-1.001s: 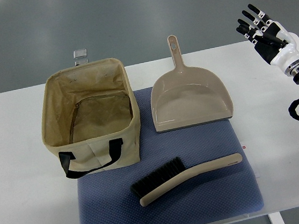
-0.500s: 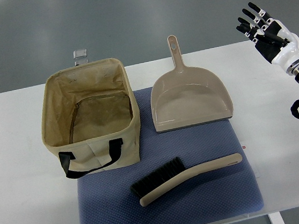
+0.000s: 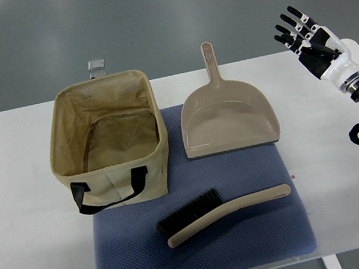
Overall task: Put pink broom in yellow bag with right hand
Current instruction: 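Move the right hand down toward the beige brush handle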
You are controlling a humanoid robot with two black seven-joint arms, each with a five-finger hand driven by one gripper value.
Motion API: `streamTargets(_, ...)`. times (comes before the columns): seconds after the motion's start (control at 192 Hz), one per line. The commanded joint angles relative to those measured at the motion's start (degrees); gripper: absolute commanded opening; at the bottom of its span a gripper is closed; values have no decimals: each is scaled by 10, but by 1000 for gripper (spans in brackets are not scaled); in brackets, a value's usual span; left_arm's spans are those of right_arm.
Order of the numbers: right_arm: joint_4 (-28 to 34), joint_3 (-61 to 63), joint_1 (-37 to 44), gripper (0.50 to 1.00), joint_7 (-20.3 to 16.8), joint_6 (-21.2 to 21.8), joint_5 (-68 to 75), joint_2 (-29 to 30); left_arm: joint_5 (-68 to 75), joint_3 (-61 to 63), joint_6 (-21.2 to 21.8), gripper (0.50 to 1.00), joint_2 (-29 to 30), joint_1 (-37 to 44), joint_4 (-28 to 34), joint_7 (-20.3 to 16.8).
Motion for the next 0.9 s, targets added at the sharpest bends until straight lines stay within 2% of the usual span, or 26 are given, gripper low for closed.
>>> streamTargets(0.0,1,-41,3,928,11,14,0,-27,0,0,0,1000,0,0,0,0)
streamTargets(0.125,27,-114,8,928,43,20,-1,-68,0,0,-1,1000,0,0,0,0)
streamTargets(0.276,79,-201,21,928,62,19,-4,-119,0,0,0,1000,0,0,0,0)
streamTargets(0.49,211,-295,32,926,104,7,-110,-194,0,0,0,1000,0,0,0,0)
streamTargets(0.672,325,-369,39,924,124,-73,-231,-241,0,0,0,1000,0,0,0,0)
streamTargets(0.797,387,-413,50,924,124,-110,-305,-266,0,0,-1,1000,0,0,0,0)
streamTargets(0.896,432,-455,56,919,124,-160,-393,-283,0,0,0,1000,0,0,0,0)
